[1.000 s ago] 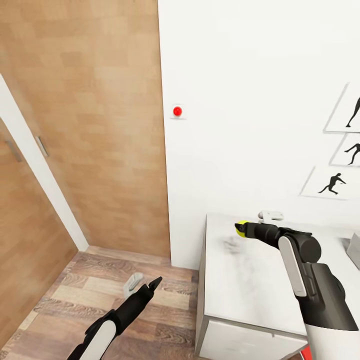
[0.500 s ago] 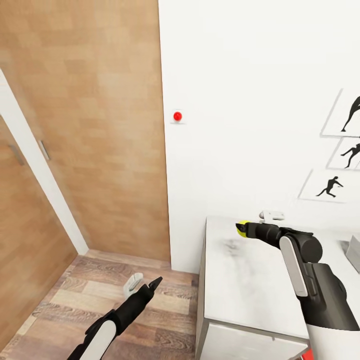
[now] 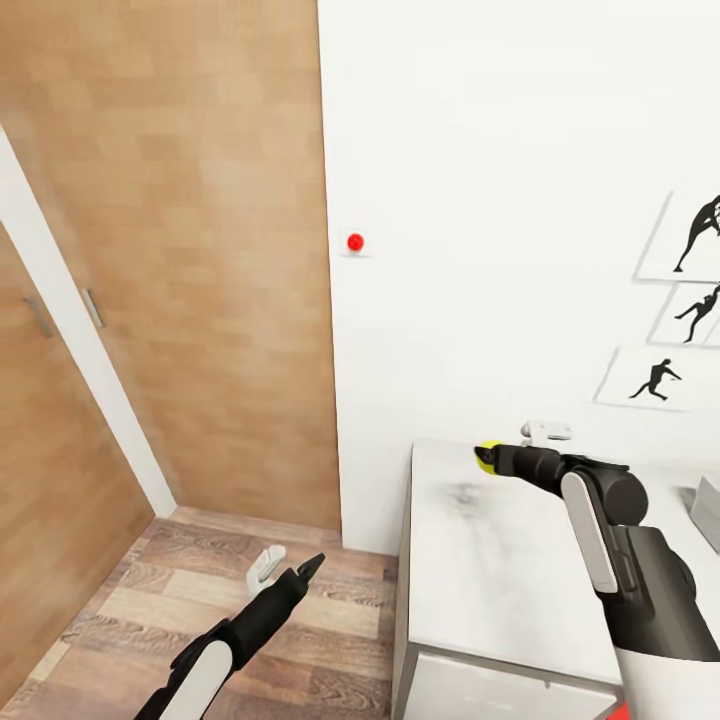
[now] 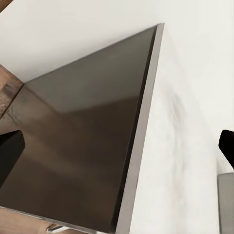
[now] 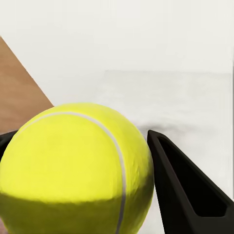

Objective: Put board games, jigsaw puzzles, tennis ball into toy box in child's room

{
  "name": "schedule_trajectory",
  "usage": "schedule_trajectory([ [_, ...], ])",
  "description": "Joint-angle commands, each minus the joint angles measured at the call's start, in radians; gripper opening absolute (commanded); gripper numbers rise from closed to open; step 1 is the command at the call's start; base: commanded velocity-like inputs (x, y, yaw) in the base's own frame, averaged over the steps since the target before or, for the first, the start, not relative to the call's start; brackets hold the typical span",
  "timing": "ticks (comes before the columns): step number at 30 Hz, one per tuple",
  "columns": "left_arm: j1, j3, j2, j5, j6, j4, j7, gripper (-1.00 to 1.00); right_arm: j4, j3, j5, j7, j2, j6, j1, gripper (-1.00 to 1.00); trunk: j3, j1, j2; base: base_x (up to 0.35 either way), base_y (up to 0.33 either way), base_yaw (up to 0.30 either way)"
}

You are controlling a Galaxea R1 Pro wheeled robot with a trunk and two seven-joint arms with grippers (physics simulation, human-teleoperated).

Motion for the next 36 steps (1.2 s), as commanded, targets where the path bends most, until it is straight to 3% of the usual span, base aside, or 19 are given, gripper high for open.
schedule_trajectory([
  [1,-0.001,-0.001,0.001,0.008,0.003,0.0,0.0,1.0,-0.001,-0.005,-0.004,-0.002,0.0,0.004,-0.001,-1.0,-0.001,0.001,-0.002,0.0,0.0,0.0],
  [12,-0.001,-0.001,0.001,0.009,0.003,0.0,-0.001,1.0,-0.001,-0.066,-0.004,0.03,-0.004,0.004,-0.005,-1.0,0.016,0.001,-0.002,0.0,0.0,0.0],
  [22,-0.001,-0.001,0.001,0.009,0.003,-0.004,-0.002,1.0,-0.001,-0.102,-0.004,0.219,-0.069,0.004,-0.004,-1.0,0.019,0.001,-0.002,0.0,0.0,-0.073],
  [29,-0.001,0.0,0.002,0.008,0.003,-0.013,-0.006,1.0,-0.001,-0.14,-0.004,0.254,-0.087,0.004,-0.004,-1.0,0.019,0.001,-0.002,0.0,0.0,-0.241],
  [34,-0.002,0.007,0.011,0.008,0.008,-0.071,-0.013,1.0,-0.001,-0.165,-0.004,0.267,-0.097,0.004,-0.004,-1.0,0.02,0.001,-0.002,0.0,0.0,-0.272],
  [36,-0.003,0.009,0.019,0.008,0.017,-0.141,-0.008,1.0,-0.001,-0.186,-0.004,0.271,-0.11,0.004,-0.004,-1.0,0.02,0.001,-0.002,0.0,0.0,-0.277],
])
